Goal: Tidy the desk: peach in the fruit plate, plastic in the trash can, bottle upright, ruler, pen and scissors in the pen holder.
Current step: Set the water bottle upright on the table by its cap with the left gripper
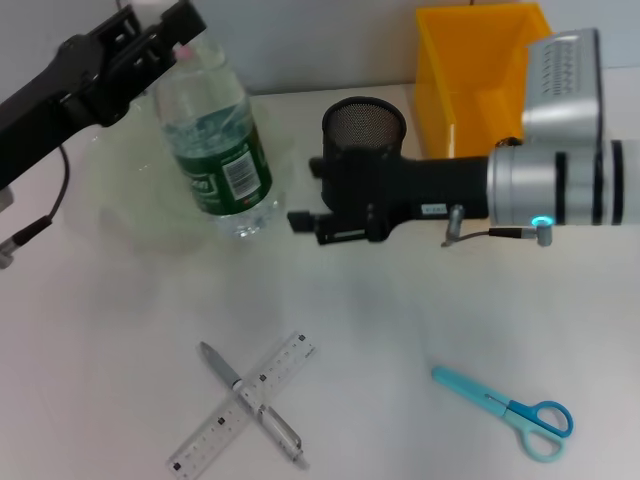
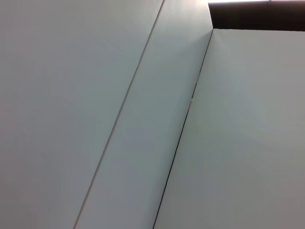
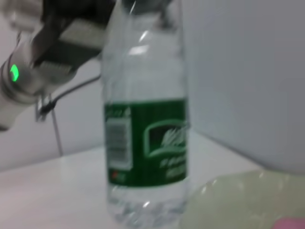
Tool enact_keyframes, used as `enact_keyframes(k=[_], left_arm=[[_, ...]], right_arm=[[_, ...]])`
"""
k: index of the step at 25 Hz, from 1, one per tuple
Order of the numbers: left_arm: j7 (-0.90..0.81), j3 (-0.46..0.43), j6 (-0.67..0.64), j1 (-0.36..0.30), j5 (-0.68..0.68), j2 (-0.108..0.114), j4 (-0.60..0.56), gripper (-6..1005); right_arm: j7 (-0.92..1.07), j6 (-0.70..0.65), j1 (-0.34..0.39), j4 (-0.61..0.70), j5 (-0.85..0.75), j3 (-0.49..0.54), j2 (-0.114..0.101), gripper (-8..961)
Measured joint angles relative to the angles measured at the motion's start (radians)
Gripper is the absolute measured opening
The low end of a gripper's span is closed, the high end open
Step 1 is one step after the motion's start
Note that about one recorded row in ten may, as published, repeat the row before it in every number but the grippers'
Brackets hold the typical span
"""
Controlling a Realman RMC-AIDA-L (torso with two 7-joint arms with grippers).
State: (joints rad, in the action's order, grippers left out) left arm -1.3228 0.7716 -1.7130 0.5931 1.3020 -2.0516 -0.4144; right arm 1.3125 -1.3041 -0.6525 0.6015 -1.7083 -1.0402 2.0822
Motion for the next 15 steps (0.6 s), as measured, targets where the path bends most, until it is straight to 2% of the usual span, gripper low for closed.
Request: enact_keyframes(k=[4,6,8,10,15], left_arm=[[0.002,0.000,0.000,-0.008,0.000,0.000,-0.005,480],[0.042,0.000,0.003,-0.059,0.001,0.003,-0.020,483],[0.042,0.000,0.003,-0.059,0.001,0.003,-0.020,486],[0.075,0.000,0.021,-0.100,0.002,0.007,-0.024,488],[0.130,0.000,0.046,-0.138,0.003,0.012,-0.021,494]], right_arm=[[-0.029,-0.007,0.036,0.036,0.061,-0.002,-0.002,816],[-0.024,-0.020,0.045,0.055,0.061,-0.007,-0.003,816],[-0.007,-0.048,0.047,0.061,0.055,-0.009,-0.006,816],[0.018,-0.078,0.047,0.075,0.031,-0.010,-0.009,816],[0.107,-0.147,0.058,0.159,-0.098,-0.009,-0.009,816]])
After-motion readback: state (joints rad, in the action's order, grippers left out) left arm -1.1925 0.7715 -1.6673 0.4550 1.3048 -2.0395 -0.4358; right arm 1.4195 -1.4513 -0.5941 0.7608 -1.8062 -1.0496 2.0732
